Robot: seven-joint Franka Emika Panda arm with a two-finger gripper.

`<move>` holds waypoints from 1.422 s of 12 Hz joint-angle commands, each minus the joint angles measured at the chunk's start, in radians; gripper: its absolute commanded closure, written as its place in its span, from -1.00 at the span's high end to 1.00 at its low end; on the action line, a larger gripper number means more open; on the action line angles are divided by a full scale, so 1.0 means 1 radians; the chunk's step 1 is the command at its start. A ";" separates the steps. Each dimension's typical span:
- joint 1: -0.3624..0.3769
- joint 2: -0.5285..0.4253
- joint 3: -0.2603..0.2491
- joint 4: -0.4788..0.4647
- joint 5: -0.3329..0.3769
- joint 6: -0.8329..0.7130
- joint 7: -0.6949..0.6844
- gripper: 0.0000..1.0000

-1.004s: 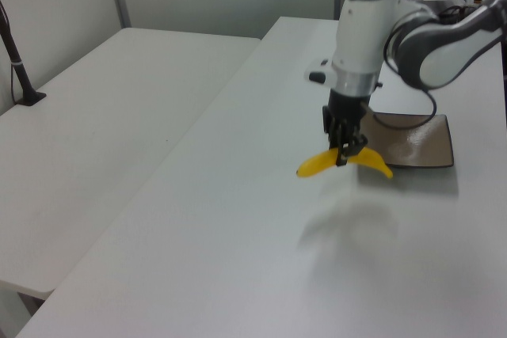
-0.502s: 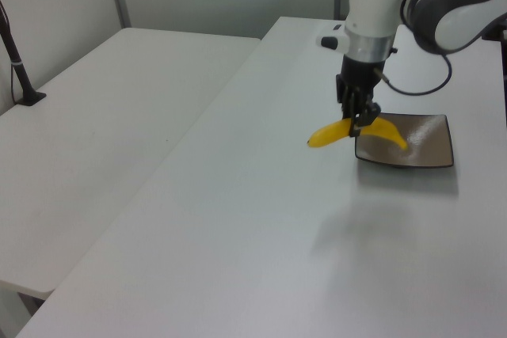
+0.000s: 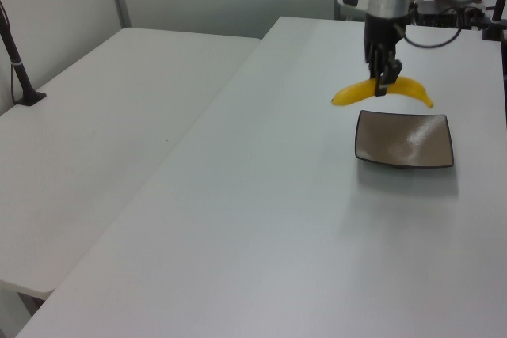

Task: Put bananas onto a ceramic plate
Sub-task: 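Carry the banana over the brown plate and lower it in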

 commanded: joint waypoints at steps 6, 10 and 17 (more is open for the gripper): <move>-0.003 -0.049 -0.202 -0.031 0.034 -0.158 0.182 -1.00; -0.025 -0.042 -0.205 -0.120 0.034 -0.147 0.257 -1.00; -0.023 -0.027 -0.205 -0.284 0.036 0.145 0.447 -1.00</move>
